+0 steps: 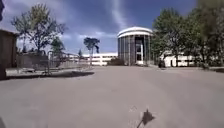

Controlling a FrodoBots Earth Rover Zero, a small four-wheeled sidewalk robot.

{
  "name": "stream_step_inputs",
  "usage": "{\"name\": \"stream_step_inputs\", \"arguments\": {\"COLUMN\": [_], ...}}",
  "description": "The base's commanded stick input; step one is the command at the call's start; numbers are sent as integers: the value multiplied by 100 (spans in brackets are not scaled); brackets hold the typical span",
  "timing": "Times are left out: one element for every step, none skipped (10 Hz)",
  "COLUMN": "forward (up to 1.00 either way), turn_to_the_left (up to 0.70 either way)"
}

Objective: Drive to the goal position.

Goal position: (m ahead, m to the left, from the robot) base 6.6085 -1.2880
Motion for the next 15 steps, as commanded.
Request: {"name": "stream_step_inputs", "arguments": {"forward": [70,70,70,70,70,70,70,70,70,70,70,70,70,70,70], "turn_to_the_left": [6,6,6,6,6,6,6,6,6,6,6,6,6,6,6]}}
